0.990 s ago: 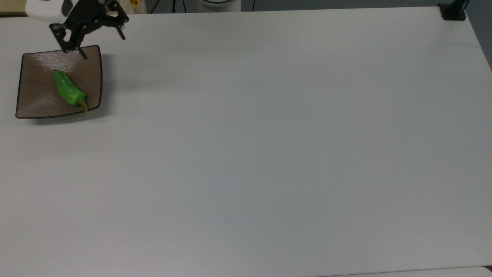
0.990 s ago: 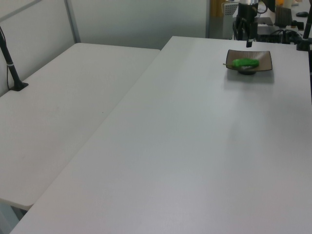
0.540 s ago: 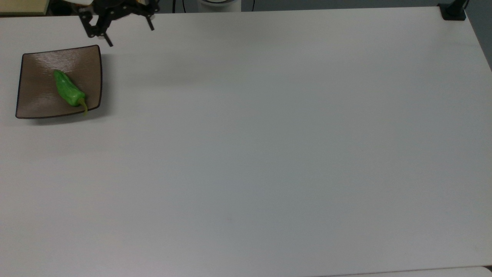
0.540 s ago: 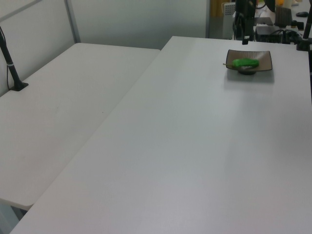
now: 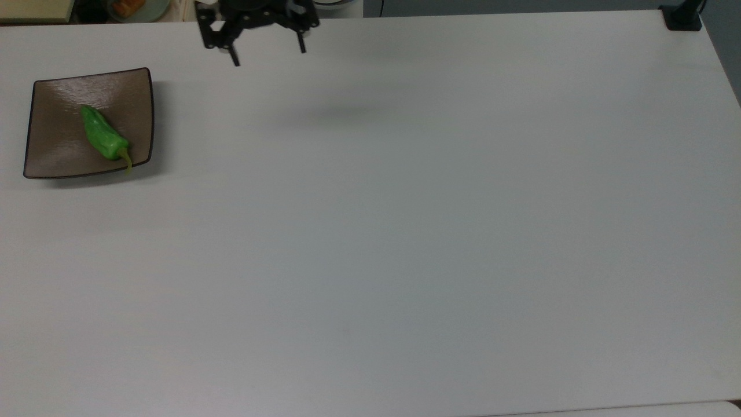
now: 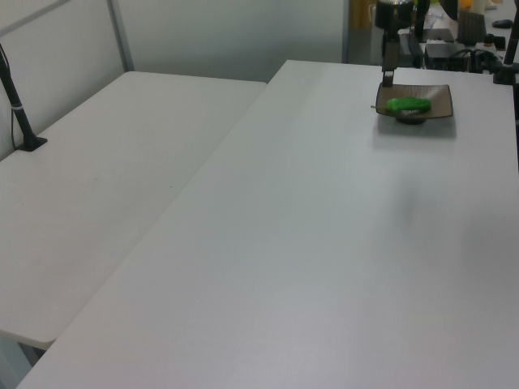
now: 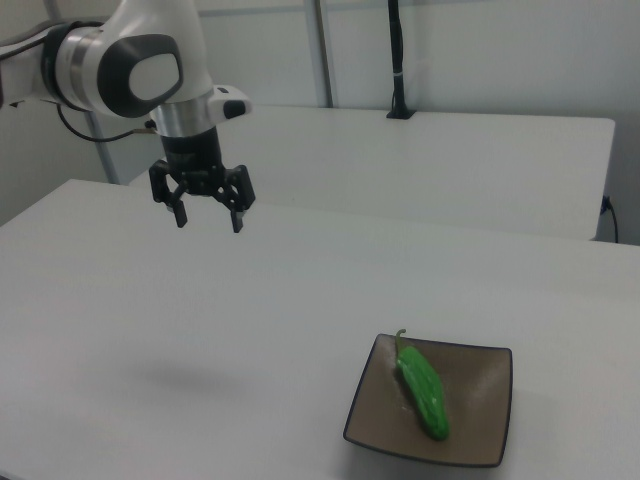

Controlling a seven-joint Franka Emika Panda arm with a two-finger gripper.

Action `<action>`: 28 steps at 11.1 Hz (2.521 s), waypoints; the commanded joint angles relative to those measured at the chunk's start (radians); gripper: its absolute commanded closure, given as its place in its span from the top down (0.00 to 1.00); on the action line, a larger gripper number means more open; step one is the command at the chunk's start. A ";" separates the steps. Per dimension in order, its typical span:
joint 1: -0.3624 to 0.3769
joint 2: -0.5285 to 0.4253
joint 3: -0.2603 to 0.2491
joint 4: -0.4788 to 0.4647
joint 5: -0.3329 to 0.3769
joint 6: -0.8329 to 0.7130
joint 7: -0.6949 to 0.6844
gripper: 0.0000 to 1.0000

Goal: Chili peppers are placed on a ceramic plate

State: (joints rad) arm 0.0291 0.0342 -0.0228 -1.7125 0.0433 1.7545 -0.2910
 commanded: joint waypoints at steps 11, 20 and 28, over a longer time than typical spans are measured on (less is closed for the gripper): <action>0.133 -0.017 -0.011 -0.073 -0.095 0.086 0.380 1.00; 0.088 -0.025 -0.008 -0.073 -0.074 0.083 0.328 1.00; 0.045 -0.040 0.018 -0.082 -0.056 0.062 0.322 1.00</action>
